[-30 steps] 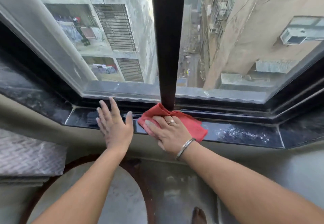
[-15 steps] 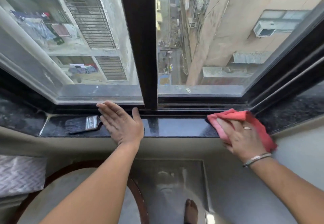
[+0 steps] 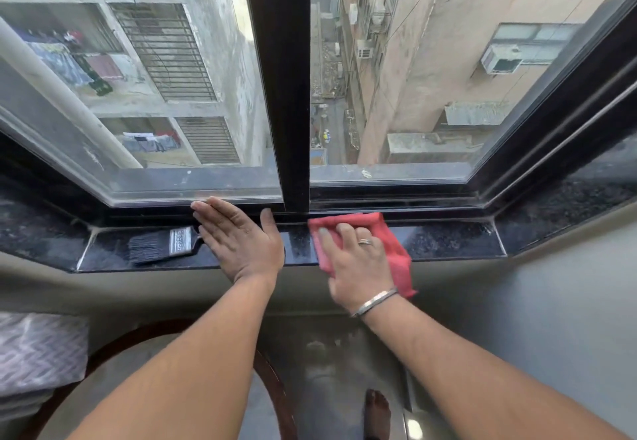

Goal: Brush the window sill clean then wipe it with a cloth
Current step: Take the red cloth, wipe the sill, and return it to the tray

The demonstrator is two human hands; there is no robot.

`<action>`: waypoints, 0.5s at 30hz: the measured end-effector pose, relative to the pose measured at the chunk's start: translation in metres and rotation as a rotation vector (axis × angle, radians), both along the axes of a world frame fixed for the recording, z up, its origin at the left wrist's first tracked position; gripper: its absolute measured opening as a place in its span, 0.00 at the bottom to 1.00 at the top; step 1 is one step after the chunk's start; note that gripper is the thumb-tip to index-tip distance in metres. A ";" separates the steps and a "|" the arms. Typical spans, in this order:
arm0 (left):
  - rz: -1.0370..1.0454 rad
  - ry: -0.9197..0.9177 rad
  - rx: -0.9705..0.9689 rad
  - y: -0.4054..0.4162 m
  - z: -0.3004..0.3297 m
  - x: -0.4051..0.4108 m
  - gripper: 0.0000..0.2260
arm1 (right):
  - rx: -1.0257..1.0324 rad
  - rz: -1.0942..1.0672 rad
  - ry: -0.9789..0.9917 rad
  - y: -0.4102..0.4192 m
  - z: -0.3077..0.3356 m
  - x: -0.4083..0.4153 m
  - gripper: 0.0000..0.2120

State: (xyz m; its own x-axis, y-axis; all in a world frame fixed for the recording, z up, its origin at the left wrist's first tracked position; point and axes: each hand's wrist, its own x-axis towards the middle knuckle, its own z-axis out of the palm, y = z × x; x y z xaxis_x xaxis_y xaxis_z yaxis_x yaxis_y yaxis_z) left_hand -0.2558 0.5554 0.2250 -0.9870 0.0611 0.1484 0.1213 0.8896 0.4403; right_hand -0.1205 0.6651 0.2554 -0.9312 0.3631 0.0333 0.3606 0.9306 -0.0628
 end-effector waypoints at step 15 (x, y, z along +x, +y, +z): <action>-0.006 0.059 0.016 0.001 -0.006 -0.003 0.39 | 0.158 -0.475 -0.217 0.132 -0.004 0.111 0.44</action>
State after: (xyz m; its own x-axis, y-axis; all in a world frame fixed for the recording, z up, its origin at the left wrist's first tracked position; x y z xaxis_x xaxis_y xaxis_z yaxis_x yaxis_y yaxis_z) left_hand -0.2592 0.5565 0.2187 -0.9761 0.0639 0.2076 0.1526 0.8819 0.4460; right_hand -0.0096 0.7969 0.2512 -0.6570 0.7520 -0.0532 0.7330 0.6538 0.1879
